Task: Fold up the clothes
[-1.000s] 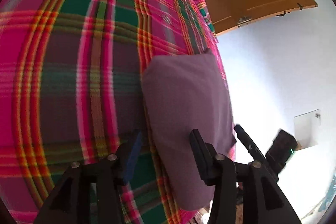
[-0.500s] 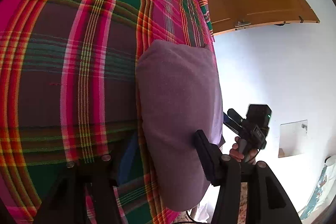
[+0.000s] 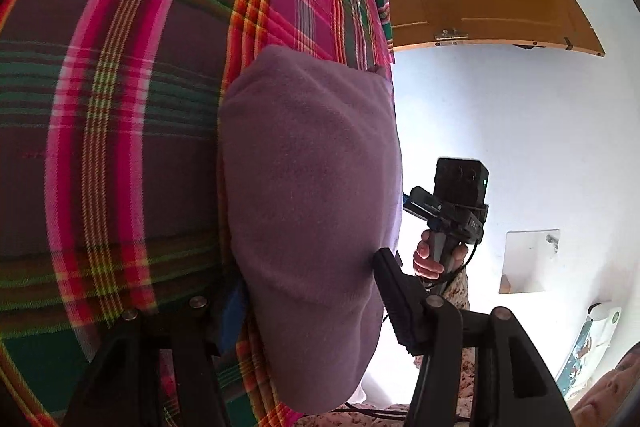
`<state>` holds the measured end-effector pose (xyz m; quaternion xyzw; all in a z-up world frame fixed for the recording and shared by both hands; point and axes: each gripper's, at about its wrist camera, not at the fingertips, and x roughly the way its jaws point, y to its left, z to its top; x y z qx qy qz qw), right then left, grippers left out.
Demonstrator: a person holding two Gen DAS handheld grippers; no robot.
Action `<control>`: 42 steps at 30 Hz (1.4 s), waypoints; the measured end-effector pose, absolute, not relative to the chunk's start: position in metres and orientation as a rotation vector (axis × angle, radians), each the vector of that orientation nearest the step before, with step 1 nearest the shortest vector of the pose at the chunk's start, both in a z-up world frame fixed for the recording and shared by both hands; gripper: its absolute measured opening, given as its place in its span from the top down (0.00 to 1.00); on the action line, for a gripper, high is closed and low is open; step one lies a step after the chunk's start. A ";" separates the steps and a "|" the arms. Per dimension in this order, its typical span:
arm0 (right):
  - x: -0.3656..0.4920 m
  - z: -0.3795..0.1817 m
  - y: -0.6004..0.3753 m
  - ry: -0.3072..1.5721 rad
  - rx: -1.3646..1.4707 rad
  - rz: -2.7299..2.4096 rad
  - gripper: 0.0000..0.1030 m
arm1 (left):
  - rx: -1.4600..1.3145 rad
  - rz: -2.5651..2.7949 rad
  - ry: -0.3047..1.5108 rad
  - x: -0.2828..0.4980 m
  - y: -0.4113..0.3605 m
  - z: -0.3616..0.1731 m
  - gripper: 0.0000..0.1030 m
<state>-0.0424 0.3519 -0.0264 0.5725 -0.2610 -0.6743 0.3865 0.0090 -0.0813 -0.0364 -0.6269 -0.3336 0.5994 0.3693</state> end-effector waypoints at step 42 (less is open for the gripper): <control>-0.035 -0.034 0.344 -0.651 1.436 -1.758 0.72 | -1.669 1.495 -0.998 0.003 -0.072 -0.047 0.59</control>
